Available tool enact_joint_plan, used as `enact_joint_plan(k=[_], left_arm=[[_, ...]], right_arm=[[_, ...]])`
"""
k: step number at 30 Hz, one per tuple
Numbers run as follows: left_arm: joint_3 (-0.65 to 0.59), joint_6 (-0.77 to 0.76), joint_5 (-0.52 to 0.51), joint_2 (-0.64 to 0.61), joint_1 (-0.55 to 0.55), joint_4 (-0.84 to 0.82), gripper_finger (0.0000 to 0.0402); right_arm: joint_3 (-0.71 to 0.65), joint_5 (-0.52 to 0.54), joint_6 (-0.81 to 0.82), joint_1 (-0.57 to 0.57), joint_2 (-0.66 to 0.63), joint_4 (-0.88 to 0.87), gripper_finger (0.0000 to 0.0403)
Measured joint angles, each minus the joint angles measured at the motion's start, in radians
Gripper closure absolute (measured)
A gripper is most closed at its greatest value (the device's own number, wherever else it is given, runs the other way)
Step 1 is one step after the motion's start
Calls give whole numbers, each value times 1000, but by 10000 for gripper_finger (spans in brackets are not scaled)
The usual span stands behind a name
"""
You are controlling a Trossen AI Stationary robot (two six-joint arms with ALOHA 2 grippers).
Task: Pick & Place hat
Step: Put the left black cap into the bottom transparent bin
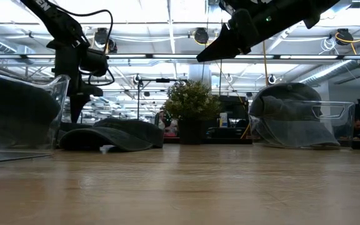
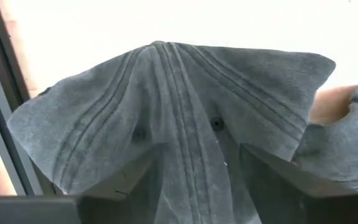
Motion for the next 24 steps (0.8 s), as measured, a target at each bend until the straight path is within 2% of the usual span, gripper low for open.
enact_joint_plan(k=[6,11,15,18,22,24], left_arm=[[-30,-2,-1,50,0,-2,208],[-49,6,-30,120,0,-3,211],[-48,21,-28,128,0,3,231],[-42,33,-5,120,1,-6,273],[-41,46,2,100,10,-12,369],[-41,65,5,80,20,-15,387]], right_arm=[[0,0,0,0,0,0,328],[0,0,0,0,0,0,328],[0,0,1,0,0,0,328],[0,0,1,0,0,0,328],[0,0,1,0,0,0,328],[0,0,8,0,0,0,328]])
